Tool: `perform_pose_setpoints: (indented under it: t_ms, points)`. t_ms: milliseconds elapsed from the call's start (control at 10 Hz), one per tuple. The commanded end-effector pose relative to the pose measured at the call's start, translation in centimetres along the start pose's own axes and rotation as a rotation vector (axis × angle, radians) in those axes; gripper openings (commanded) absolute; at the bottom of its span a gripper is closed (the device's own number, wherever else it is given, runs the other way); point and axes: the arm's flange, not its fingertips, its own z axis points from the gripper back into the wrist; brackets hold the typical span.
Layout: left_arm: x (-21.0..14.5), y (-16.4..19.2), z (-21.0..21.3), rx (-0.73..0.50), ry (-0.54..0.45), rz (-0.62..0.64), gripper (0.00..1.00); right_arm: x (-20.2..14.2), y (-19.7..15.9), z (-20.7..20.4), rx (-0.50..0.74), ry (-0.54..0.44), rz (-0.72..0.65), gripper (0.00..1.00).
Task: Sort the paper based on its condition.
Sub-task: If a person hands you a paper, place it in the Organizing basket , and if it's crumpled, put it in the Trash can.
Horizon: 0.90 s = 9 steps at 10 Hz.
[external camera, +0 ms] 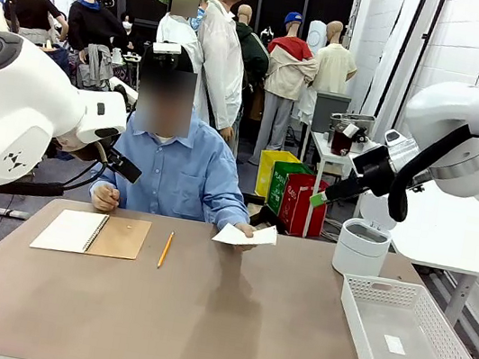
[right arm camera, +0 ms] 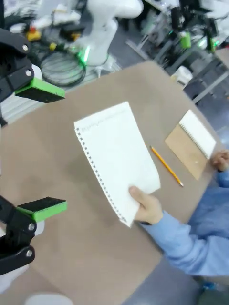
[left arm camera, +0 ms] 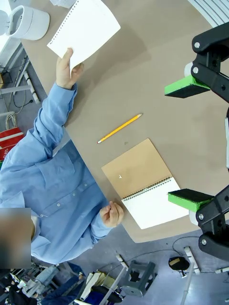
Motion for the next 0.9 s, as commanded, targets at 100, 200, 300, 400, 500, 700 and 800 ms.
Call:
perform_pose_setpoints:
  t_ms: [100,200,300,400,500,700,800]
  points:
    - [-0.1,0.0,-0.1,0.008,-0.003,-0.014,1.00,0.9,-2.3,0.7,0.135,-0.066,-0.304,1.00]
    - [-0.1,0.0,-0.1,0.008,-0.003,-0.014,1.00,0.6,-2.8,0.6,0.203,-0.056,-0.373,1.00]
    - [-0.1,0.0,-0.1,0.008,-0.003,-0.014,1.00,0.3,-3.2,0.3,0.227,-0.038,-0.402,1.00]
    - [-0.1,0.0,-0.1,0.008,-0.003,-0.014,1.00,-0.1,-3.5,0.1,0.080,-0.007,-0.341,1.00]
    - [-0.1,0.0,-0.1,0.008,-0.003,-0.014,1.00,-0.2,-3.2,0.3,0.189,-0.031,-0.352,1.00]
    - [-0.1,0.0,-0.1,0.008,-0.003,-0.014,1.00,-0.2,-3.2,0.3,0.189,-0.031,-0.352,1.00]
    - [-0.1,0.0,-0.1,0.008,-0.003,-0.014,1.00,-0.2,-3.2,0.3,0.189,-0.031,-0.352,1.00]
